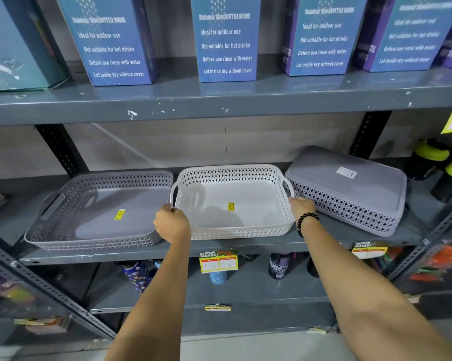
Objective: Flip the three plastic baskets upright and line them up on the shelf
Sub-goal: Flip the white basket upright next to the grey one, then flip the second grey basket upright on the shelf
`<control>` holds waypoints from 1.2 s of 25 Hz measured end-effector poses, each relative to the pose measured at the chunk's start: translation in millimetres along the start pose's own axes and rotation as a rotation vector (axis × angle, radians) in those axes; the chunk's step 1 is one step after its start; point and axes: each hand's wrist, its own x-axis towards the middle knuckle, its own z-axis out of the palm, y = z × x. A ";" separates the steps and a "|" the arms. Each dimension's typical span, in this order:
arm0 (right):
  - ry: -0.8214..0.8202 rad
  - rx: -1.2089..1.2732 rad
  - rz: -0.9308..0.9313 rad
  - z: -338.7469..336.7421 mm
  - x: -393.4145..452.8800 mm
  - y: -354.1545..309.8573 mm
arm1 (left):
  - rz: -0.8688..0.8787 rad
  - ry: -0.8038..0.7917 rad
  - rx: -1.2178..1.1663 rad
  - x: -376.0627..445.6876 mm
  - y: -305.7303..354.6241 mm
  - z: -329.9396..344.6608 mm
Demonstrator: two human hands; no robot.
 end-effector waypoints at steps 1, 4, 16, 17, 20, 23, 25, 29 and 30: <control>0.036 -0.006 -0.014 -1.6 -2.9 -2.3 | 0.042 0.000 0.025 -4.3 3.5 0.0; 0.135 0.020 -0.088 -6.7 -6.7 -8.5 | 0.130 -0.016 0.041 -9.0 14.6 7.9; 0.440 -0.022 -0.104 -136.4 20.1 -20.0 | 0.504 -0.477 -0.038 -99.1 110.6 151.2; 0.436 -0.039 -0.081 -149.2 33.1 -18.6 | 0.523 -0.507 -0.029 -107.9 121.4 168.0; 0.456 -0.122 -0.046 -186.7 82.0 -13.8 | 0.556 -0.594 0.069 -132.4 153.2 225.7; 0.408 -0.212 0.035 -213.9 127.2 -11.5 | 0.507 -0.686 0.172 -145.4 173.4 271.6; 0.321 -0.295 0.096 -225.0 152.0 -15.0 | 0.454 -0.723 0.216 -144.6 181.6 296.4; 0.184 -0.418 0.100 -231.4 182.9 -21.9 | 0.365 -0.659 0.514 -125.9 181.0 329.4; 0.165 -0.424 0.109 -230.8 190.0 -21.1 | 0.340 -0.659 0.542 -122.3 178.7 334.0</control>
